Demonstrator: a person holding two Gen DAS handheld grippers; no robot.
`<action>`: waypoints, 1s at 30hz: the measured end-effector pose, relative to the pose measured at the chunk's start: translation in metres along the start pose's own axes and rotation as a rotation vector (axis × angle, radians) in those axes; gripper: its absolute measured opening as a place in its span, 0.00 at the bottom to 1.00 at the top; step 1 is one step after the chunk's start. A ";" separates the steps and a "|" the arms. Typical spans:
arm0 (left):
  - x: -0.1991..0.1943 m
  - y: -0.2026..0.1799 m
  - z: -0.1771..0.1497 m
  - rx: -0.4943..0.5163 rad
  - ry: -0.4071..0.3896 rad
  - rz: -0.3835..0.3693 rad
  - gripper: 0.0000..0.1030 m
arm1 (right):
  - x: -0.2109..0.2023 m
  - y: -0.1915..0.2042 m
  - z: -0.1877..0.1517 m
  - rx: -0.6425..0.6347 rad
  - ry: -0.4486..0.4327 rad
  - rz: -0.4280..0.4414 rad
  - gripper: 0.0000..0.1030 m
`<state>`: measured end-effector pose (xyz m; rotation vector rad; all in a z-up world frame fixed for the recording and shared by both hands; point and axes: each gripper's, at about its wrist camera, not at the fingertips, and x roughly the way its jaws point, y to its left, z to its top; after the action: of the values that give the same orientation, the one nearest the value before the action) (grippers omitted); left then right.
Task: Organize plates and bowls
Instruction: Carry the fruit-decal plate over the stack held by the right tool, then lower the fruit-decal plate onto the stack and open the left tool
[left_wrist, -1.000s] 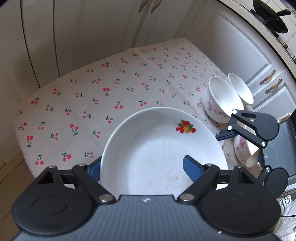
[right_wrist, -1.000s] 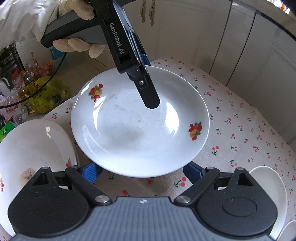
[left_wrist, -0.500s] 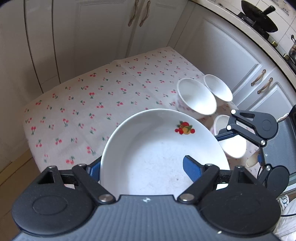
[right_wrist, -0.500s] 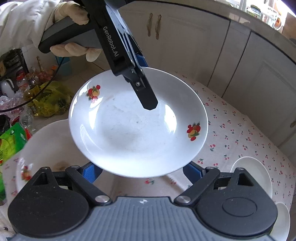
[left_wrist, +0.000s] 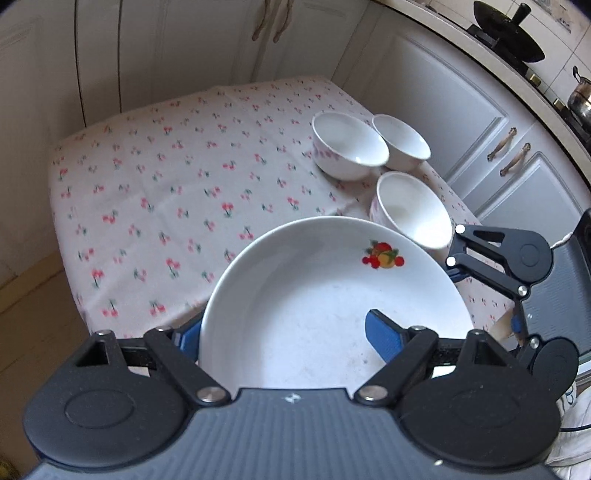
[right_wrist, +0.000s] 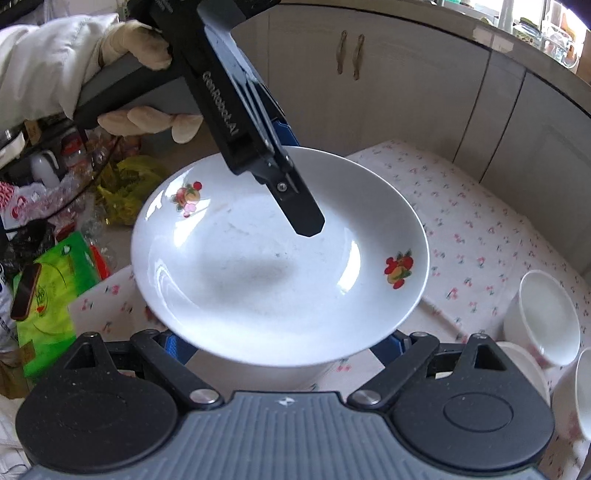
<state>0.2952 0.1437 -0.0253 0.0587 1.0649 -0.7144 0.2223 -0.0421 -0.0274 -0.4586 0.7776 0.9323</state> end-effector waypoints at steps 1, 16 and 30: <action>0.000 -0.001 -0.005 -0.002 -0.002 0.000 0.84 | 0.000 0.004 -0.003 -0.001 0.000 0.002 0.93; 0.019 -0.010 -0.041 -0.030 0.013 0.001 0.84 | 0.003 0.031 -0.031 0.017 0.046 0.010 0.93; 0.034 -0.005 -0.044 -0.027 0.039 -0.008 0.84 | 0.003 0.033 -0.034 0.043 0.082 -0.001 0.93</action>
<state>0.2685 0.1392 -0.0736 0.0449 1.1123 -0.7081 0.1824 -0.0453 -0.0520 -0.4619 0.8704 0.8987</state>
